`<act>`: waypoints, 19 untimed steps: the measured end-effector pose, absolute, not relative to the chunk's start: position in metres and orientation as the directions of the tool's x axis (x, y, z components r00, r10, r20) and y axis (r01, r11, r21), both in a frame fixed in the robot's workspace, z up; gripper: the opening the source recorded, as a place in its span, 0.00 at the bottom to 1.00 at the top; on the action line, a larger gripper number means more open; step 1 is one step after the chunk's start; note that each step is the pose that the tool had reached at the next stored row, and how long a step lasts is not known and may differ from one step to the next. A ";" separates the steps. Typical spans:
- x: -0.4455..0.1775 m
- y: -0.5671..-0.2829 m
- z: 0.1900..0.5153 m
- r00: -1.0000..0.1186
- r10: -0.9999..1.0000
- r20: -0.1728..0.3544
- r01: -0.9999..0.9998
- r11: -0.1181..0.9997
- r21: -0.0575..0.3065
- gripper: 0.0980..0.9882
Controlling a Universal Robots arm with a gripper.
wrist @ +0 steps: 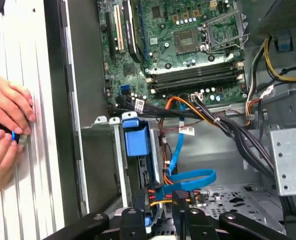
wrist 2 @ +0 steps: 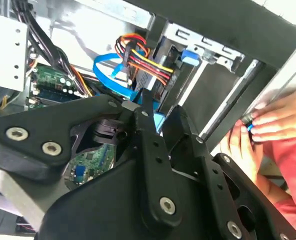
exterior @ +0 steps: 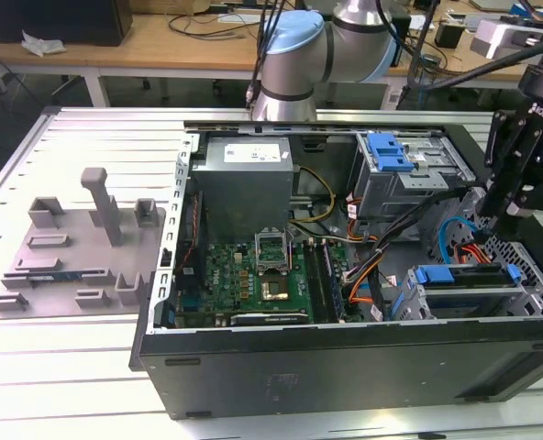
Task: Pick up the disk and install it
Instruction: 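Insert the second disk wire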
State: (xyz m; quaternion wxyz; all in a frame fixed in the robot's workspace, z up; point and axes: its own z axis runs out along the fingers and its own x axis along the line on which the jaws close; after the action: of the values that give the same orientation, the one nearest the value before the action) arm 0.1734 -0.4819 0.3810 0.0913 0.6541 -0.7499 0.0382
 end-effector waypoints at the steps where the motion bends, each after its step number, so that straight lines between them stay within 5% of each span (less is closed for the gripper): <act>1: 0.174 -0.483 0.381 -0.128 -0.977 0.169 -0.988 0.140 0.065 0.29; 4: 0.174 -0.489 0.381 -0.128 -0.986 0.104 -0.988 0.136 0.074 0.29; 19: 0.170 -0.508 0.374 -0.127 -0.987 0.094 -0.988 0.135 0.082 0.27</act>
State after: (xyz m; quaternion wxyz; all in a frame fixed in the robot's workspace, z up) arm 0.1704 -0.5079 0.3739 0.0622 0.6577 -0.7507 0.0002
